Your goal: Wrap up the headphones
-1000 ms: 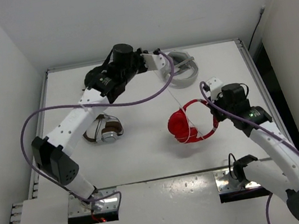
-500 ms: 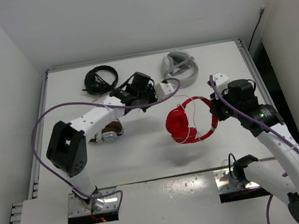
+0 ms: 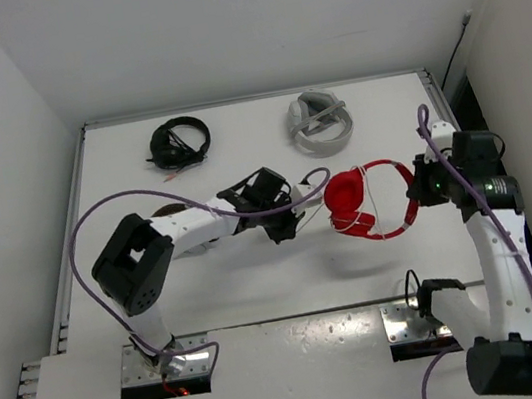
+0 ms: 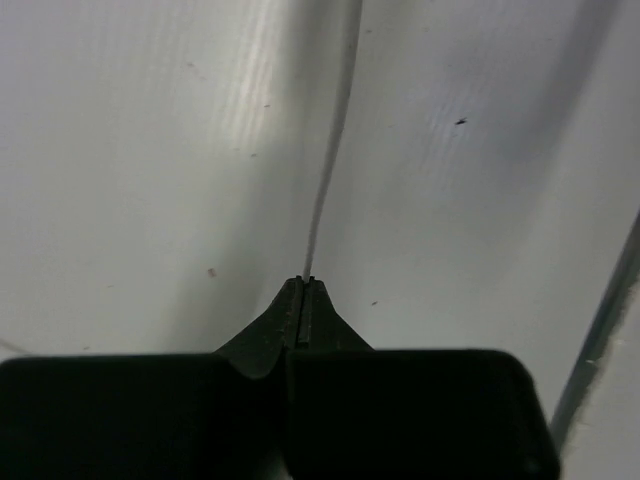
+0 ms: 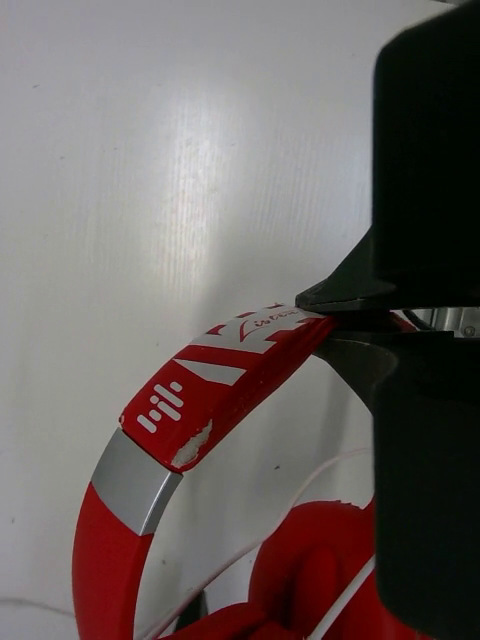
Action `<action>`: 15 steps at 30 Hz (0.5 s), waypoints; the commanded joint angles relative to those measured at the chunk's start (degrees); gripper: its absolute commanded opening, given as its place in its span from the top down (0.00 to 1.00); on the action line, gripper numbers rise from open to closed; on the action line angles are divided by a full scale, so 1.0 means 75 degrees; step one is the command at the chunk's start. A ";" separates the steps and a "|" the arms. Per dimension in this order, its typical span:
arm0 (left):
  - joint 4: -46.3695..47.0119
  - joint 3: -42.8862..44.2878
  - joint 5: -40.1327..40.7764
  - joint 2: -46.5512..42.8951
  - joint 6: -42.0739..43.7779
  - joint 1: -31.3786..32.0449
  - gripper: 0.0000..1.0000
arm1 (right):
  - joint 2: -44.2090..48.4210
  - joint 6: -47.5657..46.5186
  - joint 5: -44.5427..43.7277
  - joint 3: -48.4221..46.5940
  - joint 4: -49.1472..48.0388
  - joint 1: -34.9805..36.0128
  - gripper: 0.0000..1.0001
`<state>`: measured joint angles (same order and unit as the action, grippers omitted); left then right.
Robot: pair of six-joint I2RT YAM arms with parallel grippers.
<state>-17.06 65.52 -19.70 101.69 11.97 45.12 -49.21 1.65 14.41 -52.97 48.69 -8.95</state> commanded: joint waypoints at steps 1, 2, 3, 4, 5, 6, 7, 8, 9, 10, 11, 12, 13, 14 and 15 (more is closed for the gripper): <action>0.0527 -0.0343 -0.0443 -0.0142 -0.0996 0.0148 1.00 | -0.0316 -0.0079 0.0809 -0.0472 -0.0129 -0.0529 1.00; 0.0726 -0.0345 -0.0443 -0.0048 -0.1126 0.0148 1.00 | -0.0433 -0.0079 0.0692 -0.0472 -0.0024 -0.0529 1.00; 0.0867 -0.0438 -0.0548 -0.0047 -0.1382 0.0148 1.00 | -0.0655 -0.0079 0.0575 -0.0472 -0.0023 -0.0529 1.00; 0.0984 -0.0531 -0.0549 -0.0047 -0.1385 0.0148 1.00 | -0.0738 -0.0079 0.0505 -0.0472 -0.0023 -0.0460 1.00; 0.1067 -0.0532 -0.0549 0.0023 -0.1477 0.0148 1.00 | -0.0739 -0.0079 0.0423 -0.0542 -0.0023 -0.0459 1.00; 0.1149 -0.0532 -0.0618 0.0023 -0.1583 0.0148 1.00 | -0.0821 -0.0079 0.0422 -0.0543 -0.0023 -0.0389 1.00; 0.1150 -0.0532 -0.0619 0.0163 -0.1584 0.0148 1.00 | -0.0821 -0.0079 0.0422 -0.0543 -0.0023 -0.0389 1.00; 0.1150 -0.0428 -0.0619 0.0245 -0.1584 0.0148 0.96 | -0.0821 -0.0079 0.0515 -0.0473 -0.0092 -0.0238 1.00; 0.0964 -0.0288 -0.0549 0.0409 -0.1584 0.0148 0.93 | -0.0821 -0.0079 0.0446 -0.0472 -0.0093 -0.0085 1.00; 0.0858 -0.0217 -0.0444 0.0480 -0.1584 0.0148 0.90 | -0.0891 0.0002 0.0120 -0.0472 -0.0093 0.0102 1.00; 0.0752 -0.0146 -0.0443 0.0480 -0.1503 0.0148 0.86 | -0.0892 0.0003 -0.0092 -0.0472 -0.0093 0.0521 1.00; 0.0589 -0.0146 -0.0350 0.0550 -0.1351 0.0066 0.83 | -0.0984 0.0119 -0.0291 -0.0472 -0.0093 0.0699 1.00; 0.0587 -0.0064 -0.0233 0.0470 -0.1349 0.0066 0.81 | -0.0985 0.0213 -0.0641 -0.0472 -0.0093 0.0852 1.00; 0.0587 -0.0064 -0.0232 0.0376 -0.1257 -0.0050 0.76 | -0.0985 0.0214 -0.0819 -0.0472 -0.0209 0.1051 1.00; 0.0587 -0.0064 -0.0151 0.0282 -0.1117 -0.0191 0.74 | -0.0985 0.0214 -0.0936 -0.0391 -0.0210 0.1053 1.00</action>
<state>-12.47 62.65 -21.87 105.56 2.50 45.95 -56.73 0.80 10.41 -53.21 50.89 -2.48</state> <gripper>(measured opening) 0.251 0.035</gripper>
